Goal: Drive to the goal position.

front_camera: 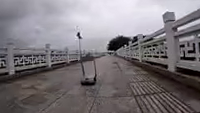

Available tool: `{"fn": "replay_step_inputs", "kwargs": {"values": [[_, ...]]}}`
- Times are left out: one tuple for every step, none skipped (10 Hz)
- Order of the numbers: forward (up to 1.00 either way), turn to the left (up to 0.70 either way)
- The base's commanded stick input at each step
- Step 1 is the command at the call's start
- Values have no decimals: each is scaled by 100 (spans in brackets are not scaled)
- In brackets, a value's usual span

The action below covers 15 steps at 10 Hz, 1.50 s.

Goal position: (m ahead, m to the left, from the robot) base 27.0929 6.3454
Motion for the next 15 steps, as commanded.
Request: {"fn": "replay_step_inputs", "kwargs": {"values": [[69, 1], [69, 1], [69, 1], [69, 1], [69, 1], [69, 1], [69, 1], [69, 1], [69, 1], [69, 1], [69, 1], [69, 1], [69, 1], [69, 1], [69, 0]]}}
